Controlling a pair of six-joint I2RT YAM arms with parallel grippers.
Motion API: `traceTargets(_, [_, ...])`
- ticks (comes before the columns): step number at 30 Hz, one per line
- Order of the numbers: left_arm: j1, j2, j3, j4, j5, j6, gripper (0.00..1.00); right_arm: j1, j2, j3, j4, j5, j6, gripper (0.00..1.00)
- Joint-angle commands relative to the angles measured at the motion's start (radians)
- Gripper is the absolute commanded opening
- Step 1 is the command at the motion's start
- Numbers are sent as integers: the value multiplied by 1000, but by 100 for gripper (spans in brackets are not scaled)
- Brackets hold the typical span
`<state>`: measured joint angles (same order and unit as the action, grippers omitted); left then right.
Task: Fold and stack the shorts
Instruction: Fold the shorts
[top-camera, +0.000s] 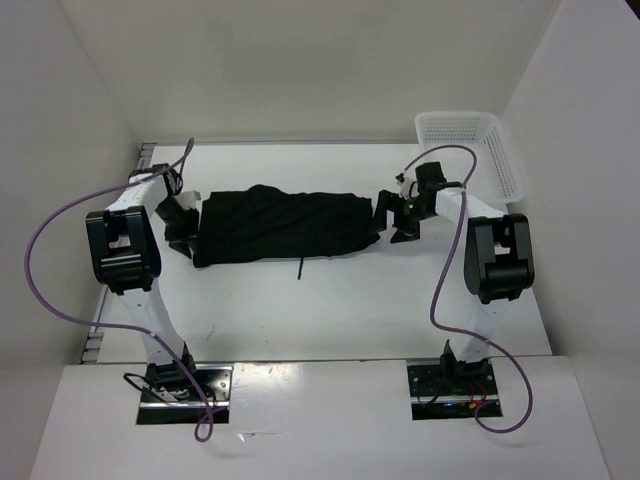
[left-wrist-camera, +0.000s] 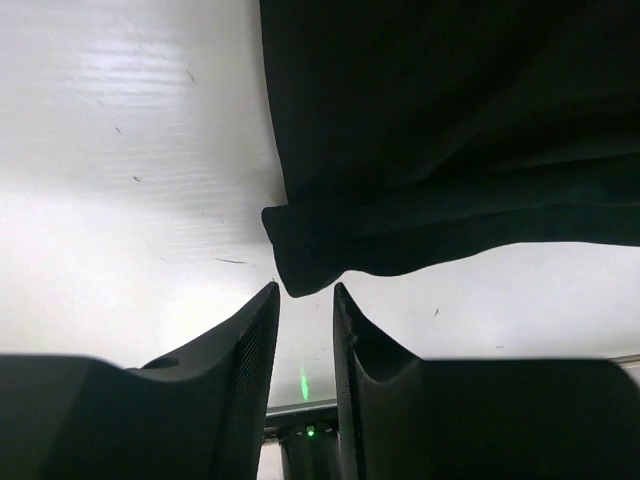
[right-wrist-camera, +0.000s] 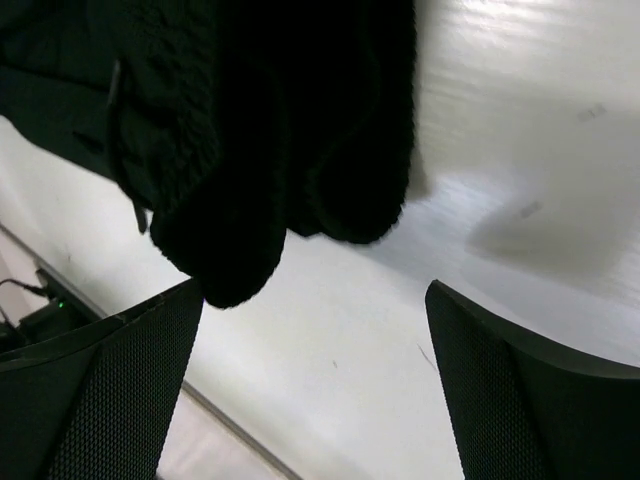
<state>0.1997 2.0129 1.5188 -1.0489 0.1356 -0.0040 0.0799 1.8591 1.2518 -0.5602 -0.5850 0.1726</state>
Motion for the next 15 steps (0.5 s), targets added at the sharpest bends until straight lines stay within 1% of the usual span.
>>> traceTargets(1, [6,14,47,-23,4,4,36,55,47,55,80,74,79,96])
traceTargets(2, [6,14,47,-23,-7,4,38,55,61,64,92,100,88,96])
traceTargets(5, [6,4,47,-33,-30,4,38,55,103,84,92,114,88,94])
traceTargets(6, [15,4,73,-20,-30,4,38,64,118,84,103,125,88,92])
traceTargets(8, [15,4,119,13,-30,4,41,64,130,84,112,125,88,89])
traceTargets(9, [15,16,180,29,-18,4,41,75,130,84,124,135,100,85])
traceTargets(11, [15,64,249,72,5,4,41,75,150,84,135,145,110,80])
traceTargets(12, [15,87,289,72,18,4,41,75,150,93,135,155,110,75])
traceTargets(13, [4,142,381,72,18,4,43,75,161,93,135,165,101,71])
traceTargets(14, [4,170,424,82,27,4,43,75,161,104,135,174,91,65])
traceTargets(15, [-5,196,464,82,27,4,43,75,161,113,135,197,91,53])
